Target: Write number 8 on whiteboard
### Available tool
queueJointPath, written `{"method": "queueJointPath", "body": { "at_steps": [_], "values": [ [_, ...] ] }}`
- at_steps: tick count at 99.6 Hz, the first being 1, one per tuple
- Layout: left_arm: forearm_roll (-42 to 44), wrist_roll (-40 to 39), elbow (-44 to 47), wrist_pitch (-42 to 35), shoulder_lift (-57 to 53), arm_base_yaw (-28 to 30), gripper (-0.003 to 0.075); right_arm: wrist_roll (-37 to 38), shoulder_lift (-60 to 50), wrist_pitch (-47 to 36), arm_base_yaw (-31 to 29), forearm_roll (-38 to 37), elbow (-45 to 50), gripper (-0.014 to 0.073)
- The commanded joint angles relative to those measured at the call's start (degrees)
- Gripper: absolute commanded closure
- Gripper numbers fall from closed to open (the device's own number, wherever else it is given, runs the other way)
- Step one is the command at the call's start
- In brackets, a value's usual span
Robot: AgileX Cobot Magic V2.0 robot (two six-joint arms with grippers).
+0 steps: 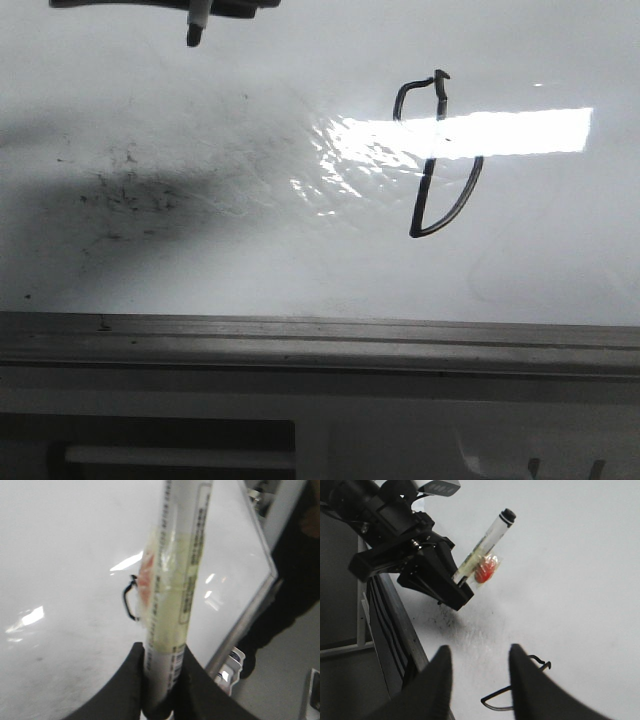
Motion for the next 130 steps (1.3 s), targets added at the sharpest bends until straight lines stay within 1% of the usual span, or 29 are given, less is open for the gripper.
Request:
{"method": "queueJointPath", "body": {
  "at_steps": [1,2,3,10,24,34,41,54,61,92,130],
  "values": [
    [-8.6,-0.8,-1.0,-5.1,0.8,0.2,0.0741,0.2,-0.6,-2.2,-1.0,0.4,-0.6,0.0622],
    [-8.9,-0.8,-1.0,-5.4,1.1,0.2,0.0741,0.2,-0.7,-2.2,-1.0,0.4,-0.3,0.0657],
    [-9.6,-0.8,-1.0,-5.8,1.2,0.2,0.0741,0.2,-0.7,-2.2,-1.0,0.4,-0.2,0.0668],
    [-11.1,-1.4,-1.0,-6.8,3.0,0.2,0.0741,0.4,-0.9,-2.5,-1.0,0.4,0.9,0.0644],
    [-11.1,-4.9,-1.0,-6.9,7.0,-0.6,0.0741,0.4,-0.9,-4.0,-1.0,0.4,2.7,0.0645],
    [-11.1,-5.3,-1.0,-8.5,8.8,-2.5,0.0741,0.4,-0.9,-4.2,-1.0,0.4,3.1,0.0645],
    [-11.1,-5.3,-1.0,-13.0,9.4,-4.8,0.0741,0.4,-0.9,-4.5,-1.0,0.4,3.1,0.0645],
    [-11.1,-5.3,-1.0,-26.1,9.5,-9.3,0.0741,0.4,-0.9,-5.2,-1.0,0.4,3.1,0.0645],
    [-11.0,-5.3,-1.0,-29.5,9.5,-10.6,0.0741,0.4,-0.9,-5.8,-1.0,0.4,3.1,0.0645],
    [-11.0,-5.3,-1.0,-31.3,13.4,-10.6,0.0741,0.4,-0.6,-7.1,-1.0,0.4,3.1,0.0645],
    [-10.5,-5.3,-4.4,-34.9,14.8,-10.6,0.0741,2.8,-0.6,-7.1,-1.0,0.4,3.1,0.0645]
  ]
}}
